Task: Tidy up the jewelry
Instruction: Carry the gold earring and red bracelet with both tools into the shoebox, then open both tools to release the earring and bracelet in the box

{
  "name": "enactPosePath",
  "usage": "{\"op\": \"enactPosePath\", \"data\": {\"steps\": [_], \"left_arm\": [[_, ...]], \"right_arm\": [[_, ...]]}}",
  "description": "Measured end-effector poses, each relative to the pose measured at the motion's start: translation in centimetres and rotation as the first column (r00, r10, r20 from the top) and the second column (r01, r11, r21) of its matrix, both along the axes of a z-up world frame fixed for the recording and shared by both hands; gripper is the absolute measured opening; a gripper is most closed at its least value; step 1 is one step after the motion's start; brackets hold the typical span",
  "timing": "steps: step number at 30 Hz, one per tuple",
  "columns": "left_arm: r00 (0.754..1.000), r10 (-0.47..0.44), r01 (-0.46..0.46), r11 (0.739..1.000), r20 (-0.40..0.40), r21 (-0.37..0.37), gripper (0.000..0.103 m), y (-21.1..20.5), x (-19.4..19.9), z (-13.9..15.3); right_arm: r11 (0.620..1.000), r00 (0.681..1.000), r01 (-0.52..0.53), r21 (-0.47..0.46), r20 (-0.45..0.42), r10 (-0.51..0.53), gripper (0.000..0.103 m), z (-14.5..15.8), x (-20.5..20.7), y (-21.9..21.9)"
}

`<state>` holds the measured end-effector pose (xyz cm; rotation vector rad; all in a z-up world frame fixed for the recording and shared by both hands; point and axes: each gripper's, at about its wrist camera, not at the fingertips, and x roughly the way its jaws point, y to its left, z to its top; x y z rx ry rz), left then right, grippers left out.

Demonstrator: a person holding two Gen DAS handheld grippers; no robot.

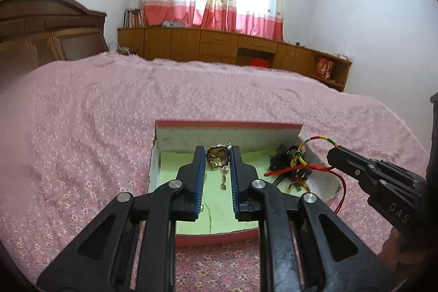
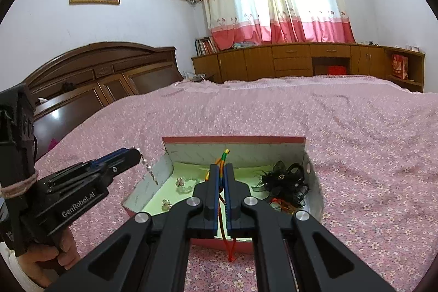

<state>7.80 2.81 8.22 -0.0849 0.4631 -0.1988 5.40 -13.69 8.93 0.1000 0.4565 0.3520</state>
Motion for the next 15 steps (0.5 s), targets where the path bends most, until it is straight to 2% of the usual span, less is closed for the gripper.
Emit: {"op": "enactPosePath", "data": {"steps": [8,15], "left_arm": [[0.990,0.007,-0.006,1.000,-0.144,0.004,0.010,0.1,2.6,-3.7],[0.976,0.007,0.002,0.999,-0.217,0.038,0.010,-0.2,3.4,-5.2]], "right_arm": [[1.000,0.995,-0.008,-0.019,-0.104,0.006,0.005,-2.8,2.5,0.5],[0.999,0.984,-0.018,-0.045,-0.180,0.010,0.005,-4.6,4.0,0.9]]}}
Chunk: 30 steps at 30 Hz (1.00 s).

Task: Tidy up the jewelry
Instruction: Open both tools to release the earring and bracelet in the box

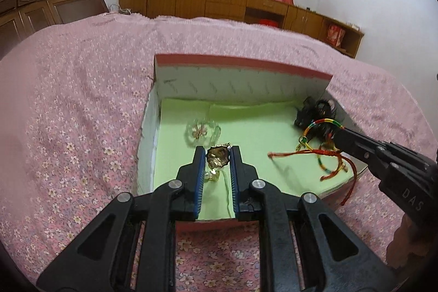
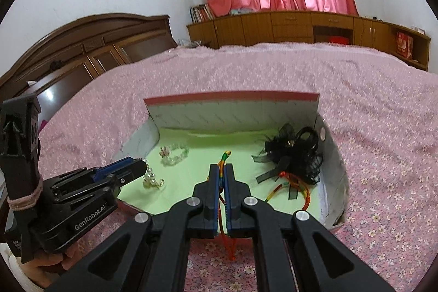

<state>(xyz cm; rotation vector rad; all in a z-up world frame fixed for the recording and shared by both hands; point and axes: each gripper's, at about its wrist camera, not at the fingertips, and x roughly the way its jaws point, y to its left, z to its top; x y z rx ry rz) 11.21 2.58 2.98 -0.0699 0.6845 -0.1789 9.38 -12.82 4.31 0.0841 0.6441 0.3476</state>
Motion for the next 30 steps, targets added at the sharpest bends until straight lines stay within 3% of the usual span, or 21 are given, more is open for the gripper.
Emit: {"op": "enactPosePath", "data": {"steps": [13,16,20,30], "left_arm": [[0.999,-0.001,0.003,0.999,-0.048,0.034,0.013,-0.4,0.8,-0.7],[0.999,0.000,0.002,0.999,-0.052,0.033,0.023,-0.4,0.7,-0.7],[0.998,0.002,-0.001,1.000,-0.061,0.017,0.029,-0.3,0.6,-0.5],[0.999,-0.030,0.029,0.999,-0.031,-0.018,0.030,0.3,-1.6,2.2]], "right_arm": [[1.000,0.995,0.011,0.004,-0.099,-0.011,0.008,-1.5,0.9,-0.1],[1.000,0.995,0.027,0.005,-0.096,-0.027,0.026,-1.4,0.9,-0.4],[0.999,0.995,0.030,0.011,-0.092,-0.029,0.031,-1.0,0.6,-0.6],[0.999,1.000,0.018,0.043,-0.017,-0.017,0.032,1.5,-1.7,-0.9]]}}
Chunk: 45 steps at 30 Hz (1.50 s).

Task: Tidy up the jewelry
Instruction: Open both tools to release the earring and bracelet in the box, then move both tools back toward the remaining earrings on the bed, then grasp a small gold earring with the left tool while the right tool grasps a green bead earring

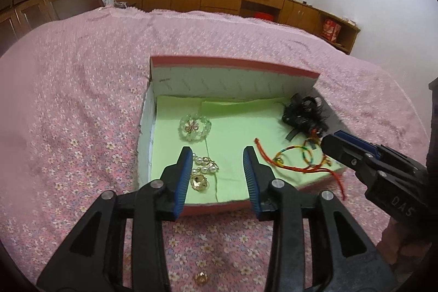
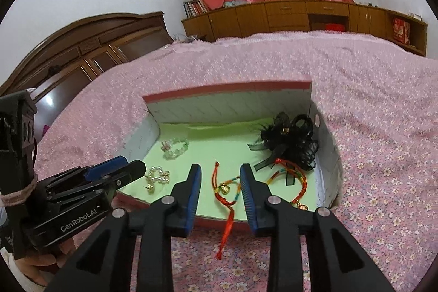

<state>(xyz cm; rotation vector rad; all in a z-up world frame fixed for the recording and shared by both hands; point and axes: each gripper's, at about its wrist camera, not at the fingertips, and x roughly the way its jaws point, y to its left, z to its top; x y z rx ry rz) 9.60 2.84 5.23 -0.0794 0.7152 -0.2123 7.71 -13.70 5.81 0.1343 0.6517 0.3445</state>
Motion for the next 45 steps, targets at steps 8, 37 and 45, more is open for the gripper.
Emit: {"op": "enactPosePath", "data": {"steps": [8,37,45], "left_arm": [[1.000,-0.029,0.029,0.999,0.002,0.043,0.030,-0.1,-2.7,1.8],[0.972,-0.022,0.030,0.999,-0.234,0.030,0.029,0.9,-6.6,-4.7],[0.968,-0.049,0.059,0.998,-0.245,0.035,0.019,0.2,-6.4,-5.8]], "right_arm": [[1.000,0.998,0.003,0.022,0.061,-0.004,0.033,2.2,-3.0,-0.6],[0.996,0.978,-0.072,-0.054,-0.201,0.060,0.033,-4.0,-9.3,0.2],[0.996,0.958,-0.082,-0.045,-0.278,0.067,0.033,-6.0,-9.3,0.3]]}}
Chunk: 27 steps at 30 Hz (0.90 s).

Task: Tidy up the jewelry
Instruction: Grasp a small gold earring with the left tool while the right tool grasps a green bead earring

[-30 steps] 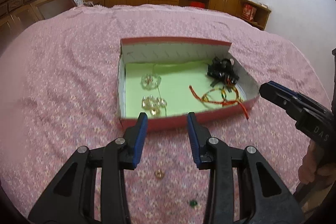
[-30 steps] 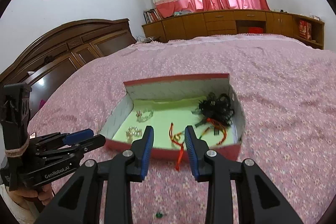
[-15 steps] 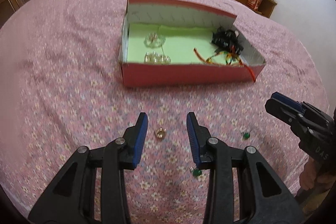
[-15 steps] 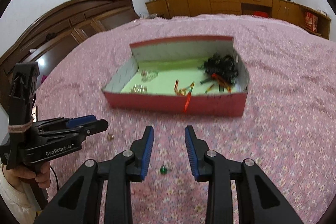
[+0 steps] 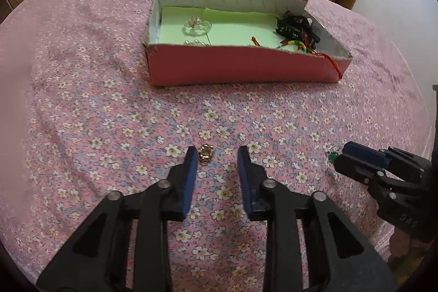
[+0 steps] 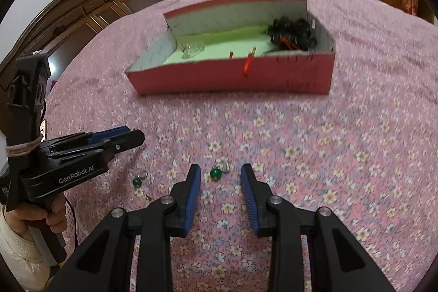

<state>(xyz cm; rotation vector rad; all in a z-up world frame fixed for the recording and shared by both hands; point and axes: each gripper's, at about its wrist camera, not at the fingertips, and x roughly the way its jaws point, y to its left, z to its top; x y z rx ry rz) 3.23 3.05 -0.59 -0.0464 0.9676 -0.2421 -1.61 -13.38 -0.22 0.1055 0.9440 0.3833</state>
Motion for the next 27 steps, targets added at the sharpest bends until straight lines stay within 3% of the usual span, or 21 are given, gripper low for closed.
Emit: {"op": "enactPosePath", "data": {"steps": [13,21,27], "left_arm": [[1.000,0.029,-0.029,1.000,0.003,-0.007,0.005,0.3,0.7,-1.3],[0.999,0.035,-0.034,0.999,0.011,-0.009,0.005,0.4,0.7,-1.3],[0.999,0.039,-0.038,0.999,0.016,-0.032,0.005,0.7,0.2,-0.8]], "right_arm": [[1.000,1.000,0.015,0.025,-0.025,-0.015,0.029,-1.2,0.4,-0.5],[0.999,0.999,0.031,0.028,-0.018,-0.031,0.016,-1.3,0.6,-0.8],[0.999,1.000,0.029,0.038,-0.004,-0.028,0.015,-1.2,0.3,-0.9]]}}
